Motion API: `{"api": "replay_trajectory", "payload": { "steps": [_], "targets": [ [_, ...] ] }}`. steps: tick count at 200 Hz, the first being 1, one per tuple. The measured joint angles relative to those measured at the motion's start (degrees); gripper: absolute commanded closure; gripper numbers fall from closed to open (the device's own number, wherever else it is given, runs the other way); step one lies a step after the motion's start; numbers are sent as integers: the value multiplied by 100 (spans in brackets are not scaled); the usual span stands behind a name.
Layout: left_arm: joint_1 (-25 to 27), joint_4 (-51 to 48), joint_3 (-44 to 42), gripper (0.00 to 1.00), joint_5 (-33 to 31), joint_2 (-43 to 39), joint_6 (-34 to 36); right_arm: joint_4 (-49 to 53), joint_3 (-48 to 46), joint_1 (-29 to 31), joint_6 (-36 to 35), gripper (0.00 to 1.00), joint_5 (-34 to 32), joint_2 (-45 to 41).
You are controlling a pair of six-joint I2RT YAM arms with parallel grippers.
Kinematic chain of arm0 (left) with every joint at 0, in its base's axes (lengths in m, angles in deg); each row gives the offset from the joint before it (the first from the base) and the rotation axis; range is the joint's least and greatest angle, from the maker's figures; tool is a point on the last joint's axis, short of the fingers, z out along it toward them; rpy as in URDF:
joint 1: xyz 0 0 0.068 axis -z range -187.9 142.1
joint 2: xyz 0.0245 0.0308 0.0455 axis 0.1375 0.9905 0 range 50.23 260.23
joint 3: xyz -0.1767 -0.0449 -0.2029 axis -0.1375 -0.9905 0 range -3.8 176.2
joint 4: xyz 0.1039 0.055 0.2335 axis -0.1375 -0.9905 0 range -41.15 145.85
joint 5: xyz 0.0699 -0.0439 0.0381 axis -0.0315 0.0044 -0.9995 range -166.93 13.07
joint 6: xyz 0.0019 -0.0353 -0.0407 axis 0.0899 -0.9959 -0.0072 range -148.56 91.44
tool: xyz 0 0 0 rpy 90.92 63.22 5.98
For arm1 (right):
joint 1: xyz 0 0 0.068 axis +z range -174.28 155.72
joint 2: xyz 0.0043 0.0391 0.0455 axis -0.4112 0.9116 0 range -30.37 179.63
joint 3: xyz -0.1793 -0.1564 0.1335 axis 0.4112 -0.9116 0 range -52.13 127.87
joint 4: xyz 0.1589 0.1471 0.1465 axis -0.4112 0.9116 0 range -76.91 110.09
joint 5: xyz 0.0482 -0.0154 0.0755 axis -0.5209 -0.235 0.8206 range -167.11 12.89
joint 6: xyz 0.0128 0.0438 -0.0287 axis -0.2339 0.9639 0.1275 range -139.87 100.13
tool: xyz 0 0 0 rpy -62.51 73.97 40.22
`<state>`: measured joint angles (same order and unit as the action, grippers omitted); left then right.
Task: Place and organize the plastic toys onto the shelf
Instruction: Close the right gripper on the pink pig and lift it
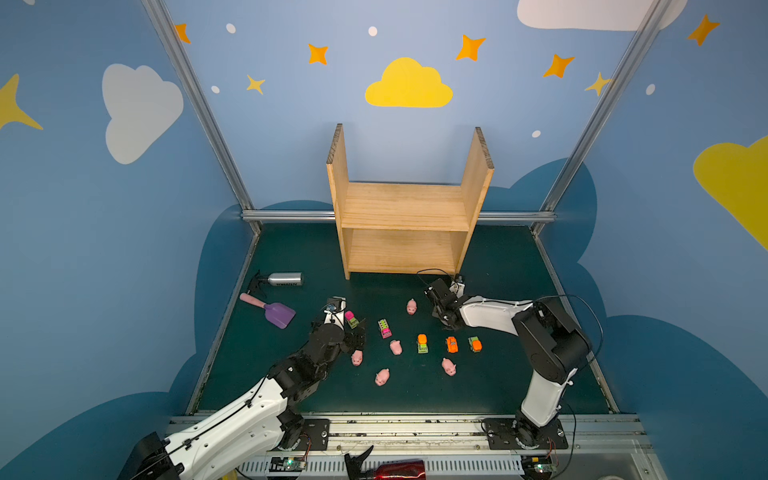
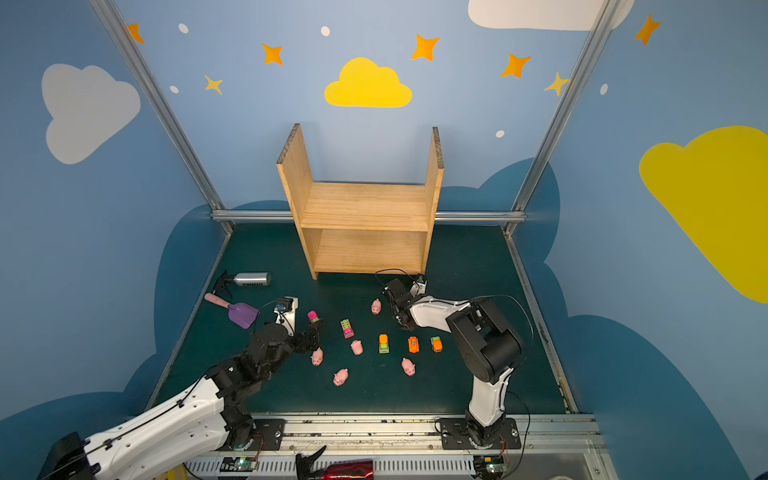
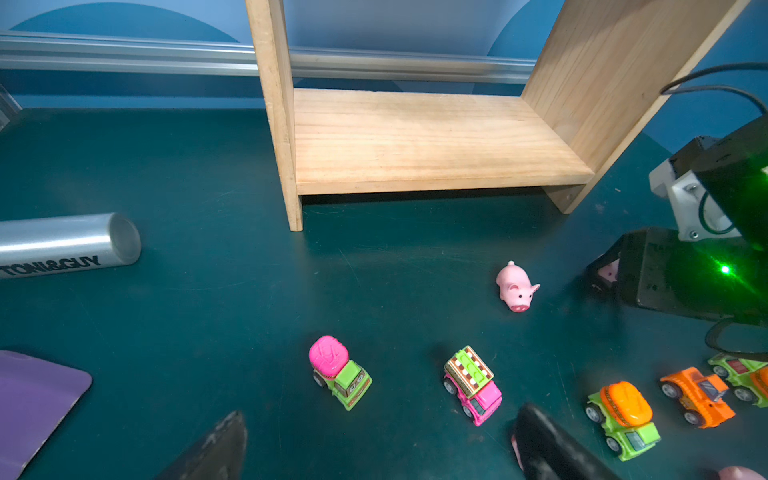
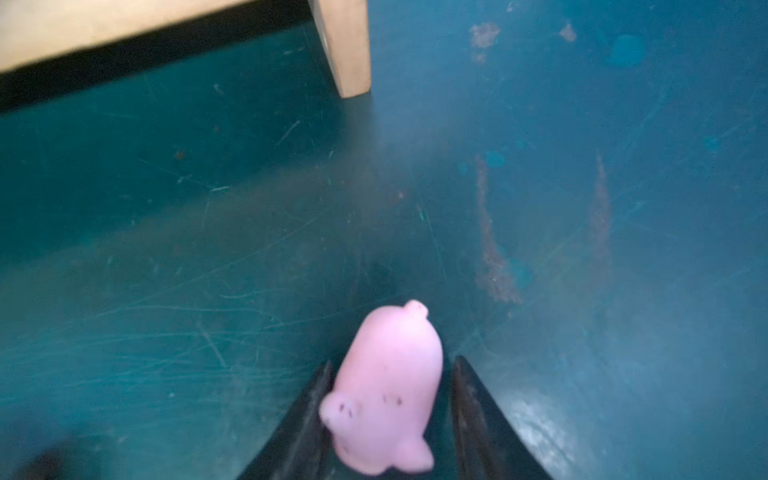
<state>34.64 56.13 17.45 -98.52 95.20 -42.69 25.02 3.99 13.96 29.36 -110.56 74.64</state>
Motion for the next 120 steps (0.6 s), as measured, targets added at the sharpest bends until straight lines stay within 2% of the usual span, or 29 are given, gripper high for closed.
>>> {"api": "replay_trajectory", "payload": {
  "steps": [120],
  "targets": [
    [0, 2, 0, 0, -22, 48, 0, -199, 0, -76, -306, 71, 221, 17]
  ]
}}
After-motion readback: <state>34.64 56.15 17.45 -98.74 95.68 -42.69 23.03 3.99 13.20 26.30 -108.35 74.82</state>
